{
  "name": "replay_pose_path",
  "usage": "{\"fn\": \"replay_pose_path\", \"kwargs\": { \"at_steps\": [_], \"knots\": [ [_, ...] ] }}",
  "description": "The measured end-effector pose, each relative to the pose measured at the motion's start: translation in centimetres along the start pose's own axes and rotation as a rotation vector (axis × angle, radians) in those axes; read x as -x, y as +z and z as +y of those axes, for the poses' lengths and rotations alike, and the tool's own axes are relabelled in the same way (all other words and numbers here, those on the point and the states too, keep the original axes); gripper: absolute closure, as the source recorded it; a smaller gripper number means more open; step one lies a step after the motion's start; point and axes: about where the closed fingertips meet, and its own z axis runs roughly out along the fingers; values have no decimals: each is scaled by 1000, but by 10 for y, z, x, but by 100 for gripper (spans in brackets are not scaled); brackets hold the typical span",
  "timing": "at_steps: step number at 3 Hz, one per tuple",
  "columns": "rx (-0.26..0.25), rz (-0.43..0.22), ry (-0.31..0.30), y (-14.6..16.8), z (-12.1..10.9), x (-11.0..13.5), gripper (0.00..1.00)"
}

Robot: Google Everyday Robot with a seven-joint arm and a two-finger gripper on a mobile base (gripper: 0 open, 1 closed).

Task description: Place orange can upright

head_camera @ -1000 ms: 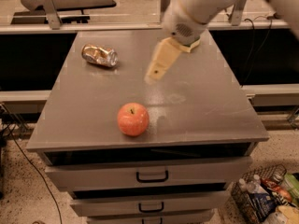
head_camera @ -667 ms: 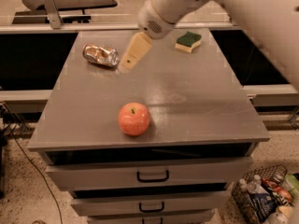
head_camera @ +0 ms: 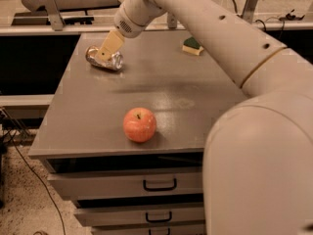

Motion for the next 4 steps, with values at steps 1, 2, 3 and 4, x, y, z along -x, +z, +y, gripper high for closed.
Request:
{"fn": "replay_pose_path", "kwargs": {
  "at_steps": [1, 2, 3, 4],
  "knots": [
    [-22, 49, 36, 43, -17, 6, 0],
    [-23, 135, 43, 84, -26, 5, 0],
    [-9, 212, 30, 106, -23, 0, 0],
    [4, 295, 20, 122, -17, -7, 0]
  ]
}}
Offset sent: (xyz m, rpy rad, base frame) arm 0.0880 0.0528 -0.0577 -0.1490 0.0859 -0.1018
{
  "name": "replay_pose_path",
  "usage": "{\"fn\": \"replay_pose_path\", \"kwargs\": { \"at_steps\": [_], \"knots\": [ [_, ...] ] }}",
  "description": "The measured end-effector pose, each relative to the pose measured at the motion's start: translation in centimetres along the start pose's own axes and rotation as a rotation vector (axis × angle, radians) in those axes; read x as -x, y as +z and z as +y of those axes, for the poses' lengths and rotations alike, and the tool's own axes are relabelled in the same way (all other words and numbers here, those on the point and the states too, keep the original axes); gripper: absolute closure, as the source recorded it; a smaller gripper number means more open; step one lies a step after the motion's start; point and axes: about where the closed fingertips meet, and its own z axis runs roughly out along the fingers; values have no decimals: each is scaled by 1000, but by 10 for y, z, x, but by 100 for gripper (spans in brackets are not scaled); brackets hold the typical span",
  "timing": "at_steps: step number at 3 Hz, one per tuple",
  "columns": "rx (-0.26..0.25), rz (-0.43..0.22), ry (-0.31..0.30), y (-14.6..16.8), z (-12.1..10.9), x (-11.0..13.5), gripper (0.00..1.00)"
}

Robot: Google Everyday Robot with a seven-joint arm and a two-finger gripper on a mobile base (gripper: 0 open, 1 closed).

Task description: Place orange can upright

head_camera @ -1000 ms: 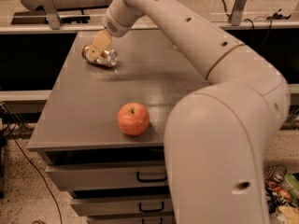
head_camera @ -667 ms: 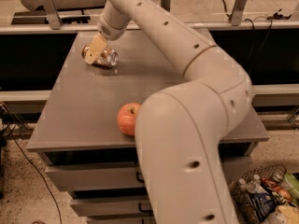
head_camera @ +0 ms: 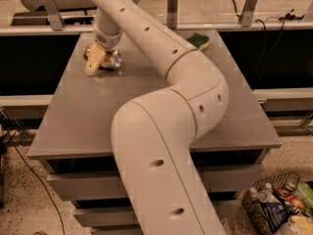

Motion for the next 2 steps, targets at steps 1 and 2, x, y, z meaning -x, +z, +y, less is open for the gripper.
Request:
{"fn": "replay_pose_path", "kwargs": {
  "at_steps": [1, 2],
  "knots": [
    [-10, 89, -7, 11, 2, -7, 0],
    [-34, 140, -9, 11, -3, -11, 0]
  ]
}}
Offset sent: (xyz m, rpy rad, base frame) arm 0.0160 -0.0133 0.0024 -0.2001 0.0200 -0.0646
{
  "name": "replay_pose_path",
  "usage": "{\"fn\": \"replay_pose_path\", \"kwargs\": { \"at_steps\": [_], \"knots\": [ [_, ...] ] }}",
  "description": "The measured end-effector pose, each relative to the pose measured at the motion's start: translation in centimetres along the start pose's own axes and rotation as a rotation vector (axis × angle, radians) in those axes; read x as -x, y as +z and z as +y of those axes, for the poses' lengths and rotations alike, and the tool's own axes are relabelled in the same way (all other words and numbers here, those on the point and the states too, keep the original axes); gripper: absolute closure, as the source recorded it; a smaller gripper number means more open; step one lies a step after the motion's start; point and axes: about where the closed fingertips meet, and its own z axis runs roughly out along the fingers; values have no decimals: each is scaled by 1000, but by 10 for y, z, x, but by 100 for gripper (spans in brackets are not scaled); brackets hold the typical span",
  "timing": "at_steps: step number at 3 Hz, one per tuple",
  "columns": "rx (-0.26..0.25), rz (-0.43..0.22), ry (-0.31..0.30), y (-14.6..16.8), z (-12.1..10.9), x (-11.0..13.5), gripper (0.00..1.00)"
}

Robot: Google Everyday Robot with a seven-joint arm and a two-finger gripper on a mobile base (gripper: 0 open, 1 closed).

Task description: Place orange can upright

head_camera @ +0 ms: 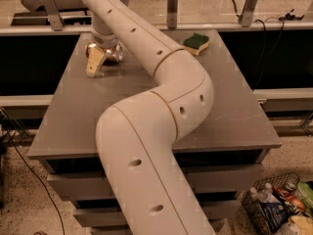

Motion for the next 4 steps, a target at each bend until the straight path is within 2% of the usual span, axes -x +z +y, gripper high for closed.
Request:
{"fn": "replay_pose_path", "kwargs": {
  "at_steps": [1, 2, 3, 4],
  "knots": [
    [-47, -7, -17, -17, -13, 3, 0],
    [-77, -59, -53, -38, -21, 14, 0],
    [-78, -107, -104, -50, -18, 28, 0],
    [-61, -128, -128, -48, -12, 36, 0]
  ]
}}
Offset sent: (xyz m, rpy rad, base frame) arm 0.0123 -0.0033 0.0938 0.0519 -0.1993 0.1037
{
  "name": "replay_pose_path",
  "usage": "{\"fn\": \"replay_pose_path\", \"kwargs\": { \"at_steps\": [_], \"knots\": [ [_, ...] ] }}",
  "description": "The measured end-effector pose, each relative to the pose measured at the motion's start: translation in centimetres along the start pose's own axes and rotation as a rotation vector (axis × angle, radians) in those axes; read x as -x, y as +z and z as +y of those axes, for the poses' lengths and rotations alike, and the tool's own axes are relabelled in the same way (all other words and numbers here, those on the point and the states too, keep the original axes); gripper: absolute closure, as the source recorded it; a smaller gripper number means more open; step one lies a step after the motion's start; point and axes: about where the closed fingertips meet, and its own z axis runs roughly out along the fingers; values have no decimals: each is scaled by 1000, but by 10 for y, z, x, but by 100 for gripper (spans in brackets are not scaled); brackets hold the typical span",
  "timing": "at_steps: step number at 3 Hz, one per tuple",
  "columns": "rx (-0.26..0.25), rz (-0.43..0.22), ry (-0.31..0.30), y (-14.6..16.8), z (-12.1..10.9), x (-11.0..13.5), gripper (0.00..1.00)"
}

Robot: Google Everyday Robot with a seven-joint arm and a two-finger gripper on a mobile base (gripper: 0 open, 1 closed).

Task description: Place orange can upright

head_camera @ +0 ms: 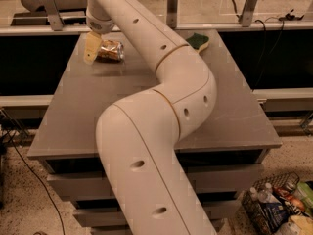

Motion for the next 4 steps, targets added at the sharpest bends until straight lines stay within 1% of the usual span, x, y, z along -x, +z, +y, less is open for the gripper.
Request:
{"fn": "replay_pose_path", "kwargs": {
  "at_steps": [1, 2, 3, 4],
  "knots": [
    [29, 1, -15, 11, 9, 4, 0],
    [57, 17, -19, 25, 17, 3, 0],
    [75, 35, -24, 35, 23, -1, 16],
    [81, 42, -20, 39, 23, -6, 39]
  ]
}}
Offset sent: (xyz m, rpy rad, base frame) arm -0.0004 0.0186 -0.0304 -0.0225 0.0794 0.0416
